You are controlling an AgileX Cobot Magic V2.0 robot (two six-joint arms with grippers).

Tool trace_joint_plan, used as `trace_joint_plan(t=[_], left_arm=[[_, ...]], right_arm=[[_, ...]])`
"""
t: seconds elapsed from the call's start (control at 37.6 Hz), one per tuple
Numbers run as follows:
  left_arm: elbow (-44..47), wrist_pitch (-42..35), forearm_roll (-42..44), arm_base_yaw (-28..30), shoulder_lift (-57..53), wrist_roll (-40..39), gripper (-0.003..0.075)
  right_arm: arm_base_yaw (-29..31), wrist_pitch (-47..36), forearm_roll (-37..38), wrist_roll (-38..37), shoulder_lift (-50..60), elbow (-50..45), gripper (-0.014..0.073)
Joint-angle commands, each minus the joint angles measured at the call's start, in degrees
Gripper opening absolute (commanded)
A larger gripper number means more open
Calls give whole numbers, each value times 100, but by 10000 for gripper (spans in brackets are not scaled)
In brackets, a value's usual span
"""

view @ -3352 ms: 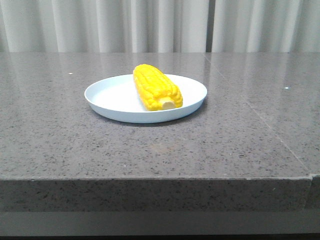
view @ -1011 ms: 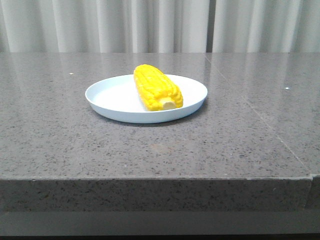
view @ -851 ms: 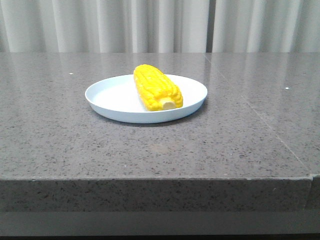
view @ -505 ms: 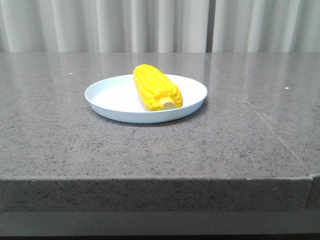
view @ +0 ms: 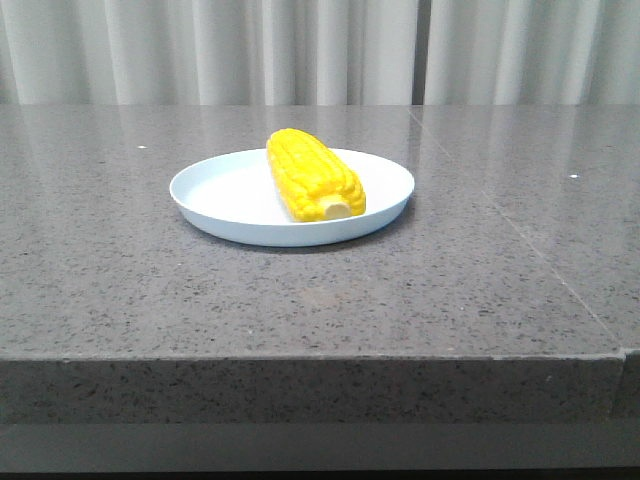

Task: Place corn on plate with both arms

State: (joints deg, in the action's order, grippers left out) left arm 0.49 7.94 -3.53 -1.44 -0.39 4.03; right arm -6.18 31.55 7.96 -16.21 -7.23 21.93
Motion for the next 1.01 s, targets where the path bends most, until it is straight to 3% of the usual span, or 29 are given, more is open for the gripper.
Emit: trace_joint_plan(t=[0.0, 0.32, 0.56, 0.98], left_arm=[[139, -463, -60, 2, -96, -17, -20], [139, -463, -60, 2, -96, -17, -20], [139, -463, -60, 2, -96, -17, -20], [139, -463, -60, 2, -96, -17, -20]], right_arm=[[20, -471, 127, 71, -64, 132, -71], [20, -775, 220, 120, -58, -22, -71], [34, -2123, -1168, 1810, 21, -1071, -71], [618, -2112, -1807, 1829, 879, -2225, -71]])
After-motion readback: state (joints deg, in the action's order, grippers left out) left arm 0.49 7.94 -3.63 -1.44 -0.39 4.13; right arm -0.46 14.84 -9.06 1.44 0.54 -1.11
